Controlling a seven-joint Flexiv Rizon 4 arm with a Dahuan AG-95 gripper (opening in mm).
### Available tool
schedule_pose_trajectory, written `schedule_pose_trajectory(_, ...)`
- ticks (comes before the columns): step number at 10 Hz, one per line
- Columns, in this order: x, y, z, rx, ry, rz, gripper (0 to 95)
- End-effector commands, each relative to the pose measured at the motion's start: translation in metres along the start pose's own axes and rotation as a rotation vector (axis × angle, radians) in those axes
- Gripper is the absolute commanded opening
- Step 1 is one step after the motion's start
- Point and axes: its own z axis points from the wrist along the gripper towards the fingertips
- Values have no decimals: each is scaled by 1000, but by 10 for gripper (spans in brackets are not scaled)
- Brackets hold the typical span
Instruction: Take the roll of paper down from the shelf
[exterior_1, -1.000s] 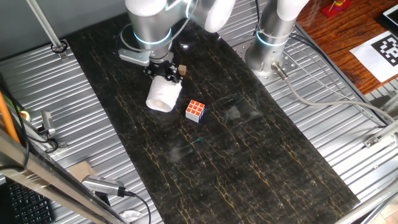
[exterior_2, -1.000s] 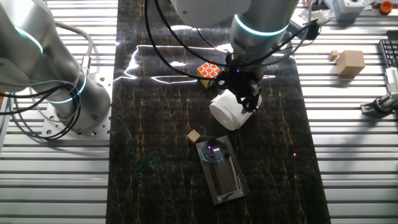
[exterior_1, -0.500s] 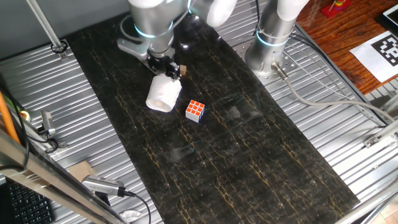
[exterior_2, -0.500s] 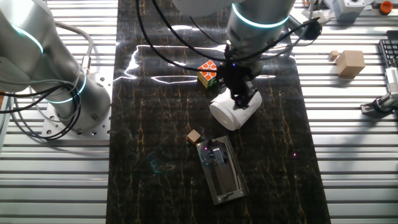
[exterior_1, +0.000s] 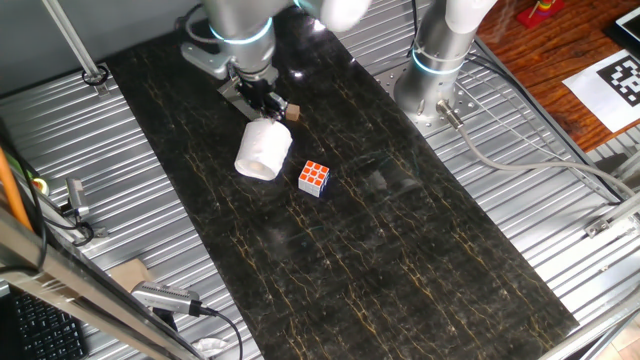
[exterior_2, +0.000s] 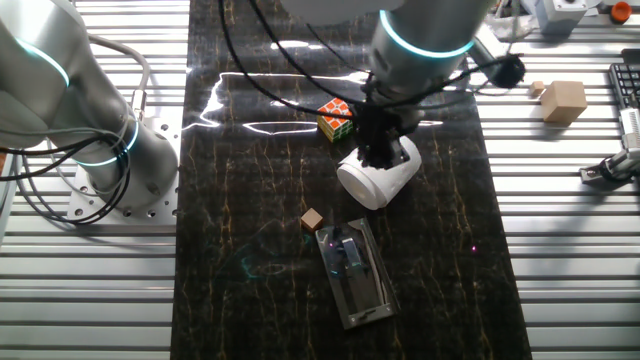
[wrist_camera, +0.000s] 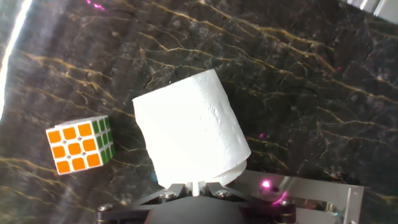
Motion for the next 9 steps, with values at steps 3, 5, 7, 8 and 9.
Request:
schedule_pose_trajectory(3,-10,2,-11,-42,70,36,0)
schedule_pose_trajectory(5,-8,4,-14,-42,71,34,0)
schedule_pose_trajectory(7,-8,4,-14,-42,72,28,0)
schedule_pose_trajectory(8,-8,4,-14,-42,71,18,0)
schedule_pose_trajectory(9,-8,4,-14,-40,72,9,0)
